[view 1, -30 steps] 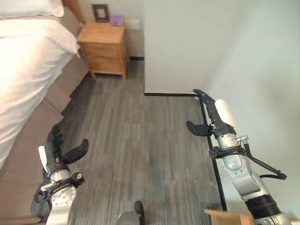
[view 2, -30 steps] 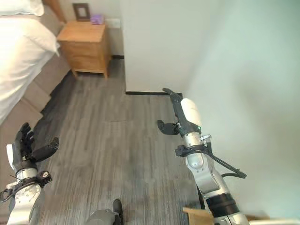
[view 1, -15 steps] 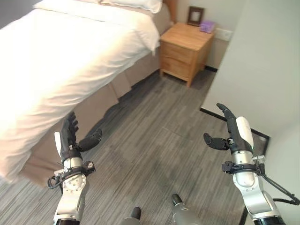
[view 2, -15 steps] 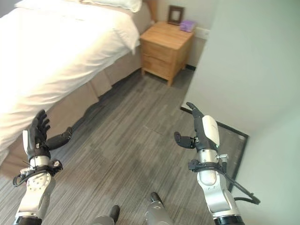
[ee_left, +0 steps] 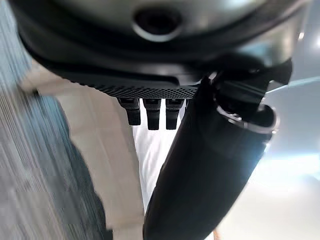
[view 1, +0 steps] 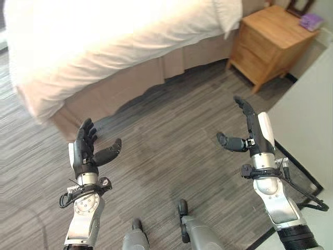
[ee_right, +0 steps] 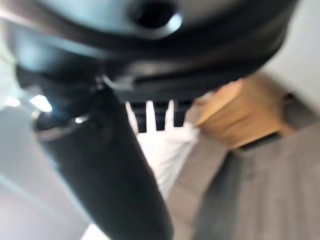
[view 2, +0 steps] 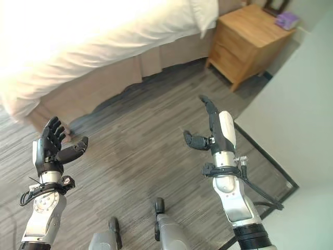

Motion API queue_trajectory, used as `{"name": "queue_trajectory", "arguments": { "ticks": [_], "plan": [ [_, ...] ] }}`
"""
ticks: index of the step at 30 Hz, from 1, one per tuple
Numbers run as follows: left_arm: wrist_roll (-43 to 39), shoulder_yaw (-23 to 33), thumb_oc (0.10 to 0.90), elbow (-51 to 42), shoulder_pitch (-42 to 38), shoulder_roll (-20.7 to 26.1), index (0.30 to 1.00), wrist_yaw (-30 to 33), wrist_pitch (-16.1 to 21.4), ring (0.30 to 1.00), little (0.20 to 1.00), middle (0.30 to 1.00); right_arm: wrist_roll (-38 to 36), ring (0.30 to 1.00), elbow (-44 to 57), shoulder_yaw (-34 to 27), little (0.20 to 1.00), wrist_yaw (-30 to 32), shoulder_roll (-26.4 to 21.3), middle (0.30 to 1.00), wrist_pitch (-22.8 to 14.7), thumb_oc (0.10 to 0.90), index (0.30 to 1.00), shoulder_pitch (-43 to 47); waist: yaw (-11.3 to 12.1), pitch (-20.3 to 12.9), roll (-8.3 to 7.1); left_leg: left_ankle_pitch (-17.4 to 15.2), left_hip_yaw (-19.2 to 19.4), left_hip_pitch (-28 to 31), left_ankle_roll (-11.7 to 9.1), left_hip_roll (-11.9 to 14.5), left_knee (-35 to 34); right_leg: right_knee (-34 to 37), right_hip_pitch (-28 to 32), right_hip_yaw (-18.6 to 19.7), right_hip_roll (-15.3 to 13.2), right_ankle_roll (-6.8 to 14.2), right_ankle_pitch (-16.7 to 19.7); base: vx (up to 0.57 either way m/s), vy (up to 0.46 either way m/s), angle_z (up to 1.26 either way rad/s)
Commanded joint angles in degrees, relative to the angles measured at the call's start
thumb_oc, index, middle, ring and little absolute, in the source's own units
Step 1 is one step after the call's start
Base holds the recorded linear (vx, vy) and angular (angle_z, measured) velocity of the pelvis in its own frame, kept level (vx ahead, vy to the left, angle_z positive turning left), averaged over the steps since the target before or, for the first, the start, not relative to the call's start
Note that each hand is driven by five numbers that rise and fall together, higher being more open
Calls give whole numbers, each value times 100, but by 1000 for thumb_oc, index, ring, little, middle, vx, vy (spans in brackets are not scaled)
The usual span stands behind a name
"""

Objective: Pick up bed clothes into laundry basket.

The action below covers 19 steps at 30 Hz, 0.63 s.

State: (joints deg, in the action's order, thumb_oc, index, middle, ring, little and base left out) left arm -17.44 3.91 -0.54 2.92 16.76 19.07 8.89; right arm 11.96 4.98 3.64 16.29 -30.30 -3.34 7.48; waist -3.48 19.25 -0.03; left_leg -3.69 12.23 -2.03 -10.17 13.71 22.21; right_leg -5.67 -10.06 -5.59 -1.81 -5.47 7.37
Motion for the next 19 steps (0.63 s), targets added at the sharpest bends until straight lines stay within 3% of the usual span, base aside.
{"name": "queue_trajectory", "arguments": {
  "ticks": [1, 2, 4, 8, 11, 12, 13, 14, 19],
  "plan": [
    [-137, 383, 800, -693, 269, 398, 900, -218, 490, 900, 900, 900, -89, 900, 625, -422, 900, 32, -25, 900, -571, 800, 900, 97, -153, -748, -32, -224, 339, 122, 472, 1, -683, 361, 586, 73, -827, 966, -958, 11, 157, 137],
    [-75, 415, 800, -724, 445, 346, 900, -297, 419, 900, 900, 900, -49, 900, 664, -446, 900, -41, -9, 900, -562, 800, 900, -12, -153, -778, 36, -370, 378, 325, 503, -182, -1105, 337, 652, -18, -845, 1067, -968, -17, 192, 93],
    [1, 349, 800, -648, 437, 378, 900, -427, 349, 900, 900, 900, -39, 900, 654, -570, 900, -76, 74, 900, -572, 800, 900, -114, -191, -857, 81, -162, 216, 453, 562, -426, -1895, 65, 617, -289, -991, 1178, -933, -49, 256, 48],
    [78, 288, 800, -650, 256, 586, 900, -465, 341, 900, 900, 900, -63, 900, 654, -526, 900, -99, 248, 900, -534, 800, 900, -20, -188, -778, 8, -61, 110, 553, 706, -641, -2347, -393, 337, -242, -1072, 1319, -882, -67, 145, 40],
    [167, 218, 800, -653, 71, 660, 900, -378, 348, 900, 900, 900, -113, 900, 599, -496, 900, -51, 373, 900, -548, 800, 900, 64, -172, -751, -103, 27, 42, 625, 791, -763, -2605, -591, 222, 25, -1020, 1427, -858, -78, 71, 3],
    [142, 193, 800, -655, 24, 636, 900, -351, 344, 900, 900, 900, -129, 900, 607, -489, 900, -57, 419, 900, -549, 800, 900, 56, -205, -738, -123, 36, -31, 626, 810, -787, -2622, -618, 192, 226, -945, 1448, -828, -79, 44, 38],
    [133, 137, 800, -662, -31, 610, 900, -313, 356, 900, 900, 900, -191, 900, 610, -481, 900, -53, 447, 900, -591, 800, 900, 38, -264, -735, -141, 33, -167, 608, 849, -853, -2633, -532, 188, 700, -778, 1414, -885, -45, 35, 64],
    [151, 138, 800, -668, -33, 614, 900, -325, 366, 900, 900, 900, -233, 900, 597, -466, 900, -60, 443, 900, -615, 800, 900, 52, -262, -759, -151, 22, -195, 604, 858, -882, -2631, -411, 251, 820, -762, 1380, -903, -22, 36, 75],
    [221, 205, 800, -699, -11, 682, 900, -372, 384, 900, 900, 900, -319, 900, 548, -476, 900, -90, 402, 900, -623, 800, 900, 108, -188, -923, -219, 6, -216, 608, 837, -926, -2586, 66, 549, 832, -884, 1351, -846, 40, -1, 8]
  ]
}}
